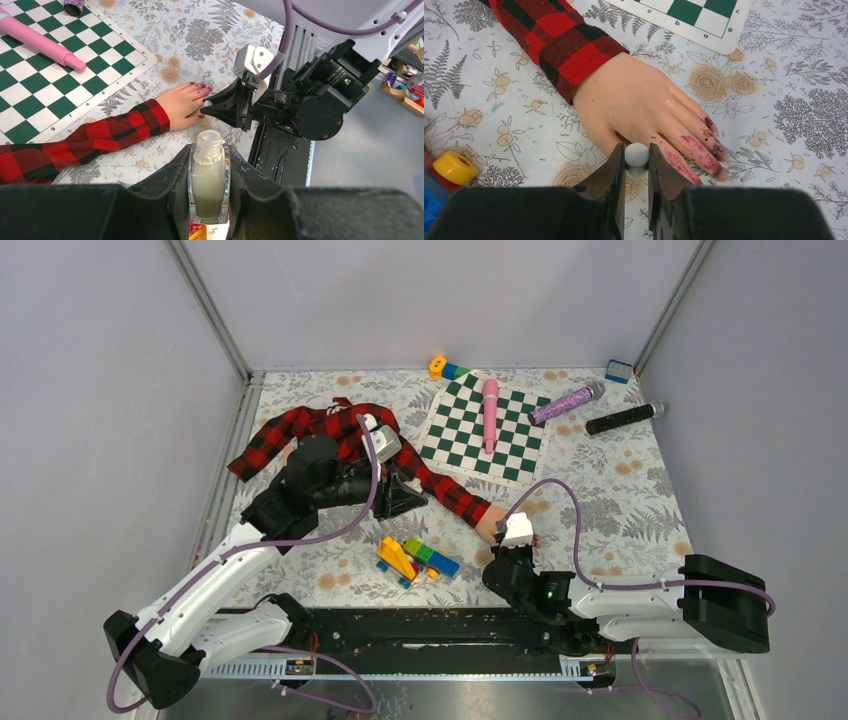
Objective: Paint the nails
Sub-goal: Paint the nail polish on the nail.
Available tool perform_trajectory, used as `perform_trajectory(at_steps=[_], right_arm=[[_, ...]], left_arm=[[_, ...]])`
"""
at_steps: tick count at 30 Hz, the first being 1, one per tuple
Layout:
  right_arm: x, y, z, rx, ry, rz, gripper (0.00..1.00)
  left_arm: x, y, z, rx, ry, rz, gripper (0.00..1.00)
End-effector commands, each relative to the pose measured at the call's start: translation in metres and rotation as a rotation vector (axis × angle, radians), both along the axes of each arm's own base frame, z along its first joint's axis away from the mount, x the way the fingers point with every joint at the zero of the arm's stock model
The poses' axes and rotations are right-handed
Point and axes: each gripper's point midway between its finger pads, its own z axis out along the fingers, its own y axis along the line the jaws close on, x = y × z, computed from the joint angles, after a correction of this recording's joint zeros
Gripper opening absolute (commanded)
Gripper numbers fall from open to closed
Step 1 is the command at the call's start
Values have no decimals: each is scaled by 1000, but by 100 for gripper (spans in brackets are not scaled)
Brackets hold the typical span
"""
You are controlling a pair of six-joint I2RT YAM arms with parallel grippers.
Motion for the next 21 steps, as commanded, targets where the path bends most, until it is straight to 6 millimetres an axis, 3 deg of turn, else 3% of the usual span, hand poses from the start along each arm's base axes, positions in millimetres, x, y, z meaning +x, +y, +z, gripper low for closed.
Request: perform_trajectory(at_steps=[1,21], right_arm=[[2,2,14,24,-36,-39,0],[0,-5,11,12,-39,-60,0]], left_arm=[[2,-3,23,-56,-65,-3,0],[2,-3,22,-57,-63,-3,0]])
